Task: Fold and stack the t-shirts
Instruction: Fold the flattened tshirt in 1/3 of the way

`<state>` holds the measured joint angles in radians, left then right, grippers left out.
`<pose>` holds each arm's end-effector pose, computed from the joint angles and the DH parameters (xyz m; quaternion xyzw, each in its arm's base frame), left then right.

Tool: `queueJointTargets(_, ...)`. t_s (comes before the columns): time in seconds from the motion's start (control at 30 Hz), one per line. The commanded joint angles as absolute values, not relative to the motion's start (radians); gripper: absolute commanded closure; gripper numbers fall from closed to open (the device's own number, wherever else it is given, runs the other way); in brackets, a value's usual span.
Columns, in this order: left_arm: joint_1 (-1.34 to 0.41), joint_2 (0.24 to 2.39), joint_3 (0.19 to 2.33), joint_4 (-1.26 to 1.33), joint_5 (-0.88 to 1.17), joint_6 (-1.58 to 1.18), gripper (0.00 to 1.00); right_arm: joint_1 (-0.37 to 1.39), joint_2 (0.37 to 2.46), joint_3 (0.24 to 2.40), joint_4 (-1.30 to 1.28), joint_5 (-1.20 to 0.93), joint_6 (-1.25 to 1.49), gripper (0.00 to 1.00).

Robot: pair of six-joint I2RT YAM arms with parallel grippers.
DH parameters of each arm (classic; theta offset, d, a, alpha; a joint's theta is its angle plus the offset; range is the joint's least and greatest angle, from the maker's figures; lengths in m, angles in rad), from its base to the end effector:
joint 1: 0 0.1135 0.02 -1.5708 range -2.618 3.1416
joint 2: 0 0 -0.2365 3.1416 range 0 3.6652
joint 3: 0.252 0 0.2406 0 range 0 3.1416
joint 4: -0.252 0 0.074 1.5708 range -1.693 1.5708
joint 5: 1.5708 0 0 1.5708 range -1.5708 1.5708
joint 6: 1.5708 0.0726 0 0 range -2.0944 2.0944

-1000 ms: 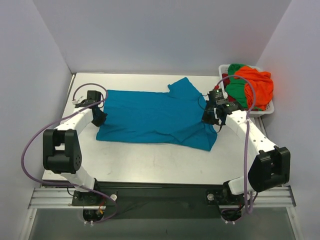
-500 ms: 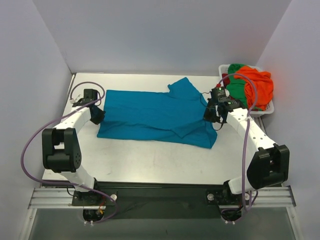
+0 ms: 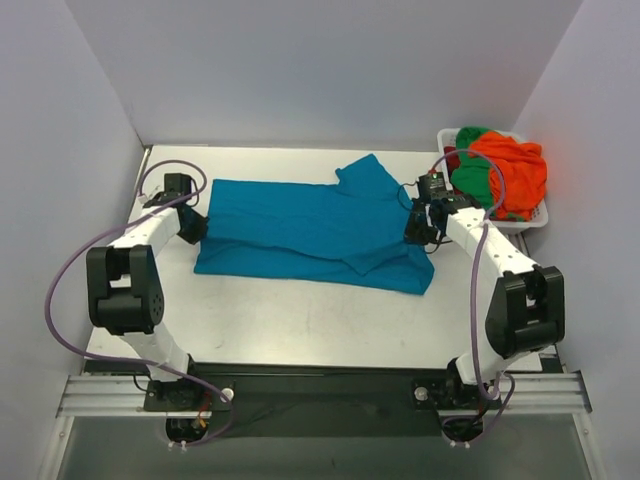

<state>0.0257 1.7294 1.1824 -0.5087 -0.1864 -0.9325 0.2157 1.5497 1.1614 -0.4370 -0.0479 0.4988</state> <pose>0.3587 0.0227 0.1506 -0.4649 0.8435 -0.0302 0.2674 0.3438 0.0789 0.2096 0.1227 0.9230 0.1482 0.3333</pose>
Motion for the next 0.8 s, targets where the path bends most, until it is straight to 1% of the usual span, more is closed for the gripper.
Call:
queueJointTargets(0.0, 0.029, 1.755, 1.241, -0.472, -0.176, -0.92, 1.0, 0.21, 1.589, 1.229, -0.44, -0.055, 0.476, 1.0)
queueJointTargets(0.33, 0.028, 1.781, 1.247, -0.466, -0.17, -0.919, 1.0, 0.198, 1.664, 1.308, -0.44, -0.066, 0.471, 1.0)
queueJointTargets(0.77, 0.037, 1.781, 1.233, -0.44, -0.15, -0.923, 1.0, 0.192, 1.739, 1.356, -0.44, -0.075, 0.465, 1.0)
